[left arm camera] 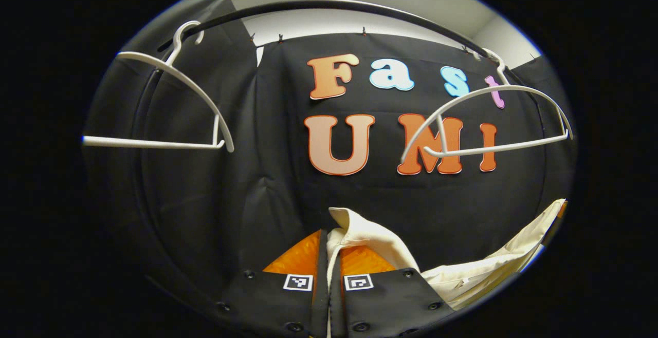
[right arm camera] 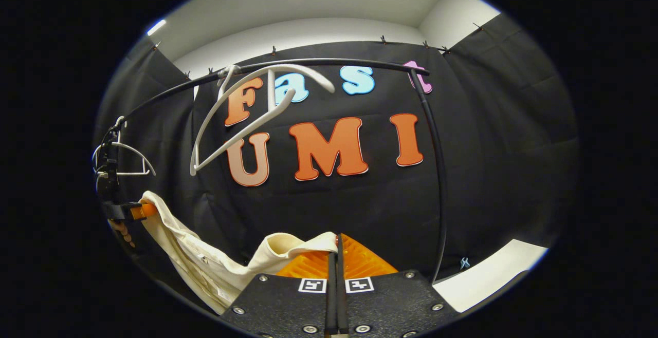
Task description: Grasp the clothes on the hanger with both hands and then place them into the laundry hamper below.
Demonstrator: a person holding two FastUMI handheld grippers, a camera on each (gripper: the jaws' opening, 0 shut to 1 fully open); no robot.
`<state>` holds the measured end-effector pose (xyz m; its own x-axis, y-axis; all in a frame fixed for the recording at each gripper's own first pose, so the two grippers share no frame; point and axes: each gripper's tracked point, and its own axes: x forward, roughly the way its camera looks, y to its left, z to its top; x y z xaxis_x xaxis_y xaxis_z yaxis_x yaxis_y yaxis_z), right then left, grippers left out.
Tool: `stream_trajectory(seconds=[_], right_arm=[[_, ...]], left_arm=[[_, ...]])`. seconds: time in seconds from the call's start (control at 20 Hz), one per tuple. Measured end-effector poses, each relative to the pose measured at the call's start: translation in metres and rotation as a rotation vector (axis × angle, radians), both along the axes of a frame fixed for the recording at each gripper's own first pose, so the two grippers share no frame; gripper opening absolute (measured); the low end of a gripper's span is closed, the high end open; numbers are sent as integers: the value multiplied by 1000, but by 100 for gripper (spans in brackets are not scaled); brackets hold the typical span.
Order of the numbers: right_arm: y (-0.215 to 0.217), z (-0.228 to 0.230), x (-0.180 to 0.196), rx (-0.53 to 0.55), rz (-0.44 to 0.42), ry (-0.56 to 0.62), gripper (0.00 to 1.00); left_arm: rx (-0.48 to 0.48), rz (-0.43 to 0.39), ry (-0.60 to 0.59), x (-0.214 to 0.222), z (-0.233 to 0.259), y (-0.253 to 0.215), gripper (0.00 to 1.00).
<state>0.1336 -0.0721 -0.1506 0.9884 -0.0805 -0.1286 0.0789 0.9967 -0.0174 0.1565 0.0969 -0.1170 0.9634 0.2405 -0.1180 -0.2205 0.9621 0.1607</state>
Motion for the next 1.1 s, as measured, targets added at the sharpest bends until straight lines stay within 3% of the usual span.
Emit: stream_trajectory(seconds=[0.2, 0.45, 0.6, 0.8, 1.1], right_arm=[[21, -23, -12, -8, 42, 39, 0], [64, -51, -23, 16, 113, 70, 0], [85, -78, -27, 20, 148, 111, 0], [103, -125, -35, 37, 186, 184, 0], [114, -213, -42, 59, 189, 317, 0]], left_arm=[[34, -92, -15, -10, 8, -42, 8], [-18, -213, 20, -36, -13, -94, 8], [-57, -246, 73, -51, -40, -110, 8], [-91, -255, 150, -52, -97, -117, 8], [-211, -175, 303, -66, -208, -94, 8]])
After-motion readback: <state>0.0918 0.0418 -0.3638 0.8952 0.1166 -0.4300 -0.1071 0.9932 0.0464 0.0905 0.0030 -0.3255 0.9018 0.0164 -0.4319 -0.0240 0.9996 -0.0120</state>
